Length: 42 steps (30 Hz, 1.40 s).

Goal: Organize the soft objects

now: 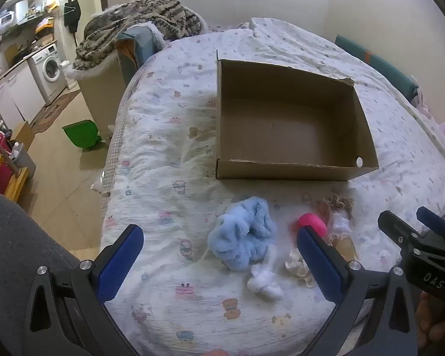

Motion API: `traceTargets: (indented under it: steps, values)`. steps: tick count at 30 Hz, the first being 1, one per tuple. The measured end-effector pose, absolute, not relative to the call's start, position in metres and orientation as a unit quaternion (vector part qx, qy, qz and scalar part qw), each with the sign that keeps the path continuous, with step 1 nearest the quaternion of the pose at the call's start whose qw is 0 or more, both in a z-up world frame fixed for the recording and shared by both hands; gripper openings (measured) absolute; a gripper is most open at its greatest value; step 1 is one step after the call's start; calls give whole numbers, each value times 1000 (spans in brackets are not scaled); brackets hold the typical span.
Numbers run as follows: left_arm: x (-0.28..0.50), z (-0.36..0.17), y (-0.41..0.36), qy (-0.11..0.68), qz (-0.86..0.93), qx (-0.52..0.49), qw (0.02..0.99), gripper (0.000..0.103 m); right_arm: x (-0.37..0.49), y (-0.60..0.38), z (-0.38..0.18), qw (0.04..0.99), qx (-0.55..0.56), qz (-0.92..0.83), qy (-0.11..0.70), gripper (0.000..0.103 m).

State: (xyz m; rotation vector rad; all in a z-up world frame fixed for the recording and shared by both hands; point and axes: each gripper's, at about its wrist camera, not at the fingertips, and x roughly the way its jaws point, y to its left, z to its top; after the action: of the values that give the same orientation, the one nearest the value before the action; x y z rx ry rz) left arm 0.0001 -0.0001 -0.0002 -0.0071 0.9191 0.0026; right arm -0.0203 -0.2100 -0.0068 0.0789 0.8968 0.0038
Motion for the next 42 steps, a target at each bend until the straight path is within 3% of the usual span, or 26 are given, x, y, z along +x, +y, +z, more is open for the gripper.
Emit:
traceTargets:
  steps: [42]
  values:
    - [0, 1, -1, 446, 1, -8, 895, 103, -20, -209, -8, 899, 30, -1, 437, 103]
